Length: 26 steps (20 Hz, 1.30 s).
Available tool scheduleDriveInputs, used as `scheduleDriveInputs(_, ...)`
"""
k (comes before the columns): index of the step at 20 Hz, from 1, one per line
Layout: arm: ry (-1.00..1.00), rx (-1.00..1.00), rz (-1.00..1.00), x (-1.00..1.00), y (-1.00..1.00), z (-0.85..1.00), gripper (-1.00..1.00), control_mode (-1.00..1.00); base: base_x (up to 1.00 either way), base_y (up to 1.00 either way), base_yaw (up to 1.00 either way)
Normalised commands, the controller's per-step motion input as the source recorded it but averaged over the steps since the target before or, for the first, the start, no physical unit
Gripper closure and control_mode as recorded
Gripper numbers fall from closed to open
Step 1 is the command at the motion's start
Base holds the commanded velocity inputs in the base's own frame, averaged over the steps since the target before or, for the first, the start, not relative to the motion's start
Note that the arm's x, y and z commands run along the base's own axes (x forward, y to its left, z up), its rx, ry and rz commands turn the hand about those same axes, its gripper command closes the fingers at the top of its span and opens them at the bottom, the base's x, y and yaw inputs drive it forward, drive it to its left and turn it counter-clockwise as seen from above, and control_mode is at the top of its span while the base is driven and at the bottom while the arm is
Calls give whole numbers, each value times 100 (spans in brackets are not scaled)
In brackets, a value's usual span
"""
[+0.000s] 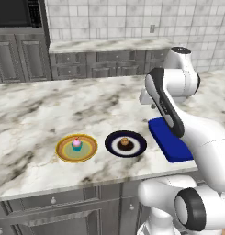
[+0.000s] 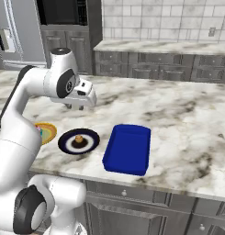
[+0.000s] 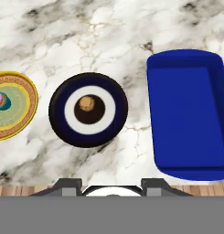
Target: Move the dessert items from the plates to the tray.
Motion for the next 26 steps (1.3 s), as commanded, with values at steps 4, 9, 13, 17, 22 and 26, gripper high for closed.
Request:
scheduleDriveInputs(4,2,0,0,0,0,-11,-100,-100,0,0,0)
scheduleDriveInputs(9,6,0,0,23,4,-20,-100,-100,0,0,0)
scheduleDriveInputs(13,4,0,0,38,14,-26,-100,-100,0,0,0)
scheduleDriveInputs(17,12,0,0,35,15,-23,-100,-100,0,0,0)
scheduleDriveInputs(22,5,0,0,33,9,-27,-100,-100,0,0,0)
scheduleDriveInputs(26,2,-1,0,29,22,-27,-100,-100,0,0,0)
